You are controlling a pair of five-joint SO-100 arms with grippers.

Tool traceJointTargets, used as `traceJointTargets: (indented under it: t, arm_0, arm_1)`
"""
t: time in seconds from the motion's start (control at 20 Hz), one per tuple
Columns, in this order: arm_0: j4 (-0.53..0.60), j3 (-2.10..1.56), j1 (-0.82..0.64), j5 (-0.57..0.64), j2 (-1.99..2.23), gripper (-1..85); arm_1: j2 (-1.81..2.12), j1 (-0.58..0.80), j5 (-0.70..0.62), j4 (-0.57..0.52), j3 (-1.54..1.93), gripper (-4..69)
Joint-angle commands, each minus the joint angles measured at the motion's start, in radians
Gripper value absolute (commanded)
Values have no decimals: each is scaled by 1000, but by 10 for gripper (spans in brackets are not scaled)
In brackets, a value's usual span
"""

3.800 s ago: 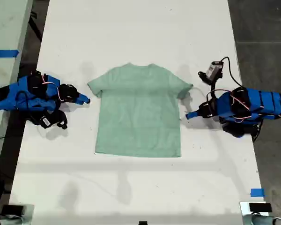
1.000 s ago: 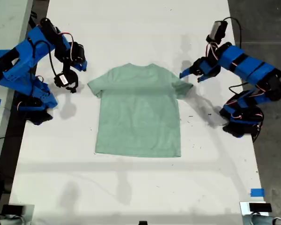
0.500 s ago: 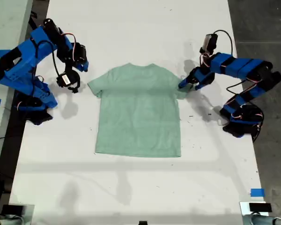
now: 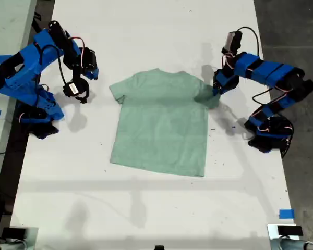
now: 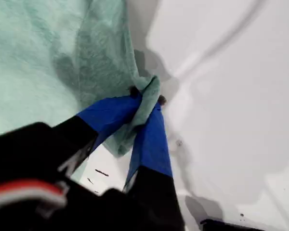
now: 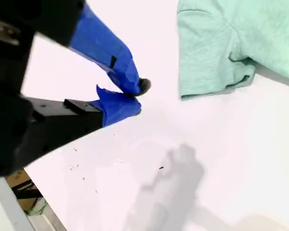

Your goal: Fold tshirt

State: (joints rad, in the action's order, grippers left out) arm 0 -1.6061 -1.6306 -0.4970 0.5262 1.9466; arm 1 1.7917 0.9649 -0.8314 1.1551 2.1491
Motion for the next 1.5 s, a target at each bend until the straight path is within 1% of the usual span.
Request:
traceJointTargets:
  t: [0.0,0.1,0.15,0.25,0.35,0.55,0.7,0.85,0.9,0.95,1.0,1.05,1.15,1.2,1.3,1.45]
  arm_0:
    - [14,26,23,0,8,8]
    - [20,21,21,0,8,8]
    - [25,21,21,0,8,7]
    - [29,21,21,0,8,7]
    - [31,21,25,-2,8,6]
    - [28,21,37,-11,8,5]
    - [31,21,43,-17,5,5]
    - [34,21,49,-23,2,4]
    - [35,21,51,-23,0,4]
    - [37,21,51,-25,-3,4]
    - [37,21,51,-25,-5,6]
    - [37,21,52,-25,-8,11]
    - [37,21,54,-26,-12,24]
    - [38,21,55,-26,-14,32]
    - [38,20,57,-29,-15,41]
    - [38,18,60,-29,-15,48]
  arm_1:
    - [137,-35,11,112,-112,-14]
    - [189,-61,38,172,-187,-14]
    - [172,-95,61,178,-227,-14]
    - [106,-190,126,143,-310,-14]
    - [54,-282,189,52,-383,-14]
    - [-117,-396,265,-69,-543,-14]
    - [-235,-430,295,-190,-598,-14]
    - [-387,-442,308,-337,-614,-12]
    - [-442,-449,302,-367,-627,57]
    - [-494,-460,282,-387,-652,241]
    - [-549,-474,268,-354,-710,312]
    - [-597,-489,247,-281,-795,388]
    - [-617,-514,241,-117,-942,338]
    - [-609,-518,247,-11,-1023,308]
    - [-540,-534,238,158,-1127,285]
    - [-328,-531,250,293,-1060,270]
